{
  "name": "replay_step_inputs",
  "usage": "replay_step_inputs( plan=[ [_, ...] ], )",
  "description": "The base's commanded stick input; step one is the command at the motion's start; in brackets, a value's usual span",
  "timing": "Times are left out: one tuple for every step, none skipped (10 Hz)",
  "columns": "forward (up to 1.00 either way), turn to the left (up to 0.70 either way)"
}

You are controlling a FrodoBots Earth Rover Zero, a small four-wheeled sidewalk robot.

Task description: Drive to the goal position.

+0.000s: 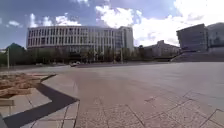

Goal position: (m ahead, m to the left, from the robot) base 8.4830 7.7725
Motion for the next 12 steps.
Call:
replay_step_inputs(
  plan=[
    [0.70,0.00],
    [0.70,0.00],
    [0.70,0.00],
    [0.70,0.00],
    [0.70,0.00],
    [0.70,0.00],
    [0.70,0.00],
    [0.70,0.00],
    [0.70,0.00],
    [0.70,0.00],
    [0.70,0.01],
    [0.70,0.02]
  ],
)
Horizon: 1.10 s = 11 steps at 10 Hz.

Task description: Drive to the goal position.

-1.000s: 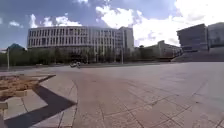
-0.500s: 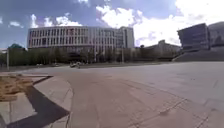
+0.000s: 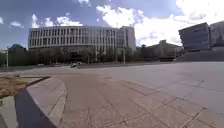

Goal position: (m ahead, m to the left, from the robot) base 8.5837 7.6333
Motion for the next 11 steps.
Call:
replay_step_inputs(
  plan=[
    [0.70,0.03],
    [0.70,0.02],
    [0.70,0.02],
    [0.70,0.01],
    [0.70,0.01],
    [0.70,0.00],
    [0.70,0.00],
    [0.70,0.00],
    [0.70,0.00],
    [0.70,0.00],
    [0.70,0.00]
  ],
)
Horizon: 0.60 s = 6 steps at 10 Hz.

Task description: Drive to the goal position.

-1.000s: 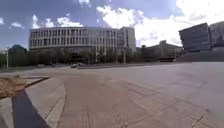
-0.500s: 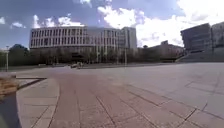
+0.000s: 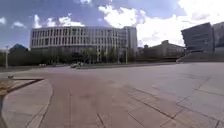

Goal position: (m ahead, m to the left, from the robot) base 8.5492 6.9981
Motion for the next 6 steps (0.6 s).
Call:
replay_step_inputs(
  plan=[
    [0.70,0.00],
    [0.70,0.00],
    [0.70,0.00],
    [0.70,0.00],
    [0.70,0.00],
    [0.70,0.00]
  ],
)
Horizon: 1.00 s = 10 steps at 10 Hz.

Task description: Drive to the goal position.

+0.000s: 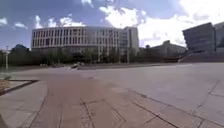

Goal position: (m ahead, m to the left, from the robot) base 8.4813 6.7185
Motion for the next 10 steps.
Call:
replay_step_inputs(
  plan=[
    [0.70,0.00],
    [0.70,0.00],
    [0.70,0.00],
    [0.70,0.00],
    [0.70,0.00],
    [0.70,0.00],
    [0.70,0.00],
    [0.70,0.00],
    [0.70,0.00],
    [0.70,0.00]
  ],
)
